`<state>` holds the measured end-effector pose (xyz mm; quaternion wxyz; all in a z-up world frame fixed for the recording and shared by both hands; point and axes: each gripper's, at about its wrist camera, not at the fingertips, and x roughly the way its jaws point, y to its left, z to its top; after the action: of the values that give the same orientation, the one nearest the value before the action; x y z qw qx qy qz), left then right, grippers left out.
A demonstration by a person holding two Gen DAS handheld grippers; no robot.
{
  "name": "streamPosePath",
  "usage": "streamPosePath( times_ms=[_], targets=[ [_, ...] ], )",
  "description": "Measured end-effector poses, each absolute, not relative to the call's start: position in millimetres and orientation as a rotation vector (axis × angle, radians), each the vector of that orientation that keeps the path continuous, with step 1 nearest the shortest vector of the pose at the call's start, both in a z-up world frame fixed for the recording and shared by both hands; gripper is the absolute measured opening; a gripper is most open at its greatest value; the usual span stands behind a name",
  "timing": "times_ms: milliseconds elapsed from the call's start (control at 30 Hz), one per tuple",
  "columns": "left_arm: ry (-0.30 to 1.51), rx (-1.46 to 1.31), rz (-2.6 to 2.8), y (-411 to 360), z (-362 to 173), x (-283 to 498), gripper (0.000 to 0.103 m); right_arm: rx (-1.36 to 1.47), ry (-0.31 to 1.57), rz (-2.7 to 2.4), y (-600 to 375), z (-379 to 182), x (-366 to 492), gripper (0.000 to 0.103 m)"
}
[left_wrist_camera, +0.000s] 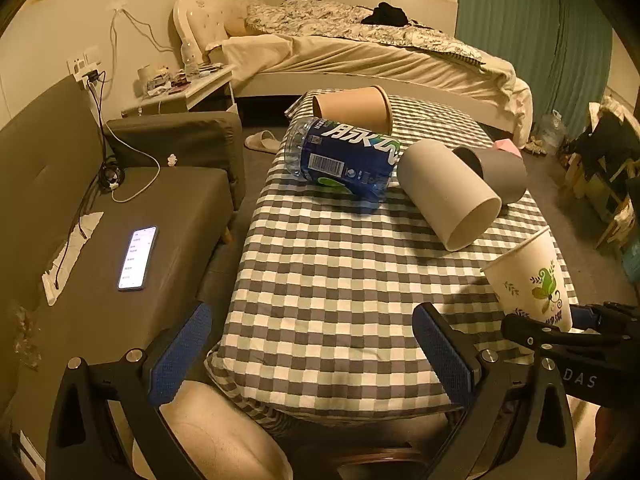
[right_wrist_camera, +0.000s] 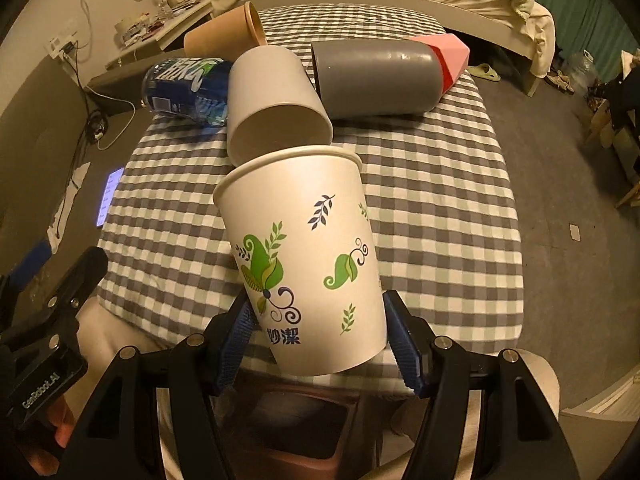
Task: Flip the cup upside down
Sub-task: 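Carry the held cup with the right gripper toward the left gripper, then close the left gripper on the cup while the right gripper opens and withdraws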
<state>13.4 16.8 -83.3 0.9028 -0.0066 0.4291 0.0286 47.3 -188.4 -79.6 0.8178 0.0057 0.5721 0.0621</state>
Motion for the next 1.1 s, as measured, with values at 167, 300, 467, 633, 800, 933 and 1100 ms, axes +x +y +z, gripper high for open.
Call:
streamPosePath(
  times_ms=[167, 300, 467, 633, 800, 933, 1100],
  targets=[
    [0.894, -0.017, 0.074, 15, -83, 18, 0.103, -0.023, 1.215, 0.151, -184, -87, 52, 0.063],
    [0.894, -0.010, 0.085, 12, -82, 20, 0.103, -0.056, 1.207, 0.161, -183, -92, 49, 0.063],
    [0.912, -0.016, 0.088, 8, -82, 21, 0.103, -0.047, 1.188, 0.185, -187, -94, 44, 0.070],
    [0.929, 0.001, 0.087, -2, -82, 21, 0.103, -0.027, 1.152, 0.227, -193, -85, 33, 0.082],
    [0.906, 0.042, 0.097, -15, -73, 20, 0.103, -0.056, 1.102, 0.231, -209, -68, 18, 0.086],
    [0.906, 0.019, 0.076, -31, -67, 22, 0.103, -0.041, 1.036, 0.209, -230, -46, 9, 0.090],
    [0.913, 0.000, 0.034, -57, -64, 24, 0.103, -0.032, 0.965, 0.119, -268, -31, 5, 0.090]
  ],
)
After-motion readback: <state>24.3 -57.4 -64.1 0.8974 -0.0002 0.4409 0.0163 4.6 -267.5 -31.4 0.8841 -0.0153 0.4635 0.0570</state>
